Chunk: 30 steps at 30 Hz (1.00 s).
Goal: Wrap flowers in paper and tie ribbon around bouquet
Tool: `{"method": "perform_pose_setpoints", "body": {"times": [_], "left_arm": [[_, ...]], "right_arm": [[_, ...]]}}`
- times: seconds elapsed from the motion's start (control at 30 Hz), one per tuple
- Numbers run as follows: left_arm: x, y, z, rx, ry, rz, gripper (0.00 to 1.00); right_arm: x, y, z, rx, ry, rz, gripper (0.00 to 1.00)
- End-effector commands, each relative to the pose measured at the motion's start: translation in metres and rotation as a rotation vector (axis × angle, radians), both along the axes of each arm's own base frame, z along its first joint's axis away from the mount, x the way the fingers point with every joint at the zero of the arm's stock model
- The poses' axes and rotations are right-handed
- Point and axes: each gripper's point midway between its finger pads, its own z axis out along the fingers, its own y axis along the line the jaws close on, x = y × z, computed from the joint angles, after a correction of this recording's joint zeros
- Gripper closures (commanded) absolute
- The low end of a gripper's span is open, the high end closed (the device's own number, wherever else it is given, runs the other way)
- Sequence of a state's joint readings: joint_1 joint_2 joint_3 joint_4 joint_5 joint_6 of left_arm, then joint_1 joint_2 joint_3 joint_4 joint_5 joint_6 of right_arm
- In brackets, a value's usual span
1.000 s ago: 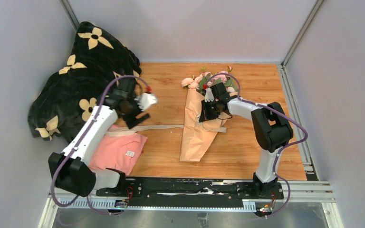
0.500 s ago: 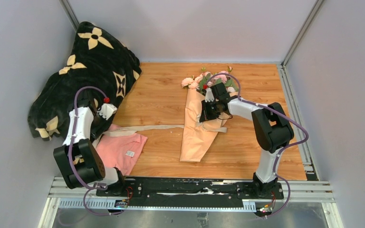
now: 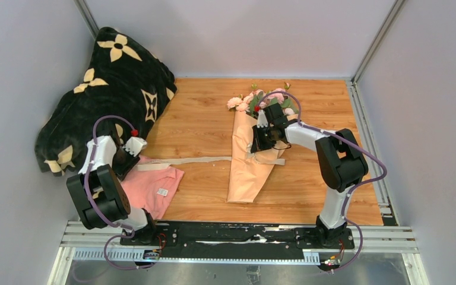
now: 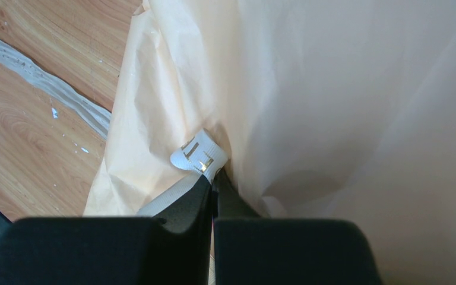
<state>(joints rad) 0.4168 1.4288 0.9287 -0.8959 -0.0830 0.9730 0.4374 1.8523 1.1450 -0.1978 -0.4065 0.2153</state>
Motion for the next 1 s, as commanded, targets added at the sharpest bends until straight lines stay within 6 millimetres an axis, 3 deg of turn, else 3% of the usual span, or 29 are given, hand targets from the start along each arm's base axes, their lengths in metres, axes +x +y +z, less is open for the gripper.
{"method": "perform_pose_setpoints", "body": {"times": [0.0,0.07,0.13,0.23,0.3,0.4,0.43,0.47,0.57,0.67,0.77,0.87,0.97], "left_arm": [[-0.009,-0.014,-0.003,-0.070,0.000,-0.017,0.52],[-0.010,-0.013,-0.004,-0.064,0.010,-0.014,0.65],[-0.011,-0.009,-0.005,-0.048,0.019,0.001,0.97],[-0.006,-0.008,0.005,-0.039,-0.025,0.016,1.00],[0.001,-0.017,0.027,-0.067,-0.104,0.019,1.00],[0.013,-0.063,0.092,-0.214,-0.292,-0.096,1.00],[0.016,-0.081,0.122,-0.223,-0.377,-0.152,1.00],[0.019,-0.101,0.138,-0.244,-0.419,-0.206,1.00],[0.019,-0.185,0.202,-0.341,-0.560,-0.440,1.00],[0.005,-0.275,0.234,-0.507,-0.540,-0.640,1.00],[-0.032,-0.357,0.233,-0.592,-0.409,-0.873,1.00],[-0.061,-0.403,0.202,-0.554,-0.270,-1.073,1.00],[-0.059,-0.430,0.174,-0.471,-0.189,-1.149,1.00]], "right_arm": [[-0.011,-0.016,-0.010,-0.087,0.025,0.001,1.00],[-0.011,-0.017,-0.009,-0.086,0.021,0.001,1.00],[-0.011,-0.016,-0.008,-0.084,0.017,0.001,1.00],[-0.010,-0.016,-0.007,-0.080,0.015,-0.002,1.00],[-0.009,-0.016,-0.007,-0.080,0.018,-0.008,1.00],[-0.007,-0.015,-0.007,-0.076,0.018,-0.008,1.00],[-0.007,-0.014,-0.007,-0.073,0.016,-0.007,1.00],[-0.006,-0.014,-0.007,-0.073,0.016,-0.008,1.00],[-0.004,-0.015,-0.006,-0.069,0.013,-0.017,1.00],[-0.002,-0.018,-0.002,-0.056,0.013,-0.037,1.00],[0.001,-0.019,0.013,-0.016,-0.004,-0.056,1.00],[0.006,-0.023,0.030,0.039,-0.015,-0.074,1.00],[0.010,-0.029,0.047,0.100,-0.023,-0.091,1.00]]}}
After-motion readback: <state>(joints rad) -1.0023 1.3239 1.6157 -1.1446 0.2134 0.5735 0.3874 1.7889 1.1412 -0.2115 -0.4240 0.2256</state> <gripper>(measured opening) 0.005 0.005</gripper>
